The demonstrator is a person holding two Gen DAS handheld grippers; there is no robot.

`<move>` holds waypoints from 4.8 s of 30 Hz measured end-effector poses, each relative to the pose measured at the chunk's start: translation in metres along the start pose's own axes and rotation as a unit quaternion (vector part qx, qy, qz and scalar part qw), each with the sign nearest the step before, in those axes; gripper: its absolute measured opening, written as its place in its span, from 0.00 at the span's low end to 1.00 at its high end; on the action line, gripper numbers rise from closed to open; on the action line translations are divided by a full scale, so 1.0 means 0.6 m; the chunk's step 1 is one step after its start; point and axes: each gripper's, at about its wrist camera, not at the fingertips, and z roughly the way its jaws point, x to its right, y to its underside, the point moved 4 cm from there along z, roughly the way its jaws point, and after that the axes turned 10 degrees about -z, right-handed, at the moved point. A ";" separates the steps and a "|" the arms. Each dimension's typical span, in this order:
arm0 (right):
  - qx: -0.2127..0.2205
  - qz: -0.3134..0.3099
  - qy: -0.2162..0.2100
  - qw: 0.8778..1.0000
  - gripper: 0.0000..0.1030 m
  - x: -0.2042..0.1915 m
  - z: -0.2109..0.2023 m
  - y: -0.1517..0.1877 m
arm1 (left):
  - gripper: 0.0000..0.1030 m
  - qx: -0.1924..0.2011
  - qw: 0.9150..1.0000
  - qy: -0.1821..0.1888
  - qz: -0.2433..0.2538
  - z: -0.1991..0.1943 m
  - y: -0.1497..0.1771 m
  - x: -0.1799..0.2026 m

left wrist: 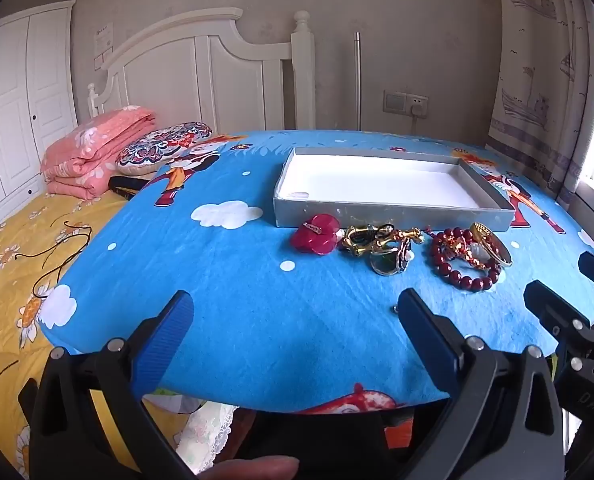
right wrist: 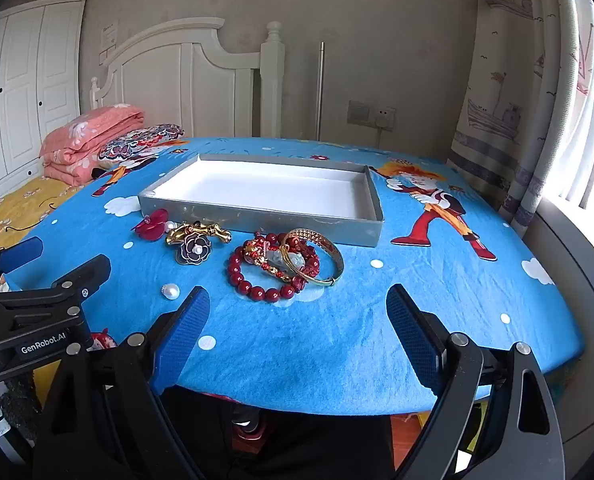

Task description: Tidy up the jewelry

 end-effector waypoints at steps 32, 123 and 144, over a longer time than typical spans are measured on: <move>-0.001 0.002 -0.001 1.000 0.82 0.002 0.001 -0.002 | 0.96 -0.009 1.000 0.004 -0.008 0.005 0.005 -0.002; -0.013 0.037 -0.050 0.998 0.82 0.011 -0.008 0.019 | 0.96 -0.034 0.999 0.034 -0.022 0.001 0.012 -0.020; -0.010 0.037 -0.028 0.999 0.56 0.029 0.074 -0.013 | 0.92 -0.020 0.999 0.049 0.007 0.058 -0.013 0.026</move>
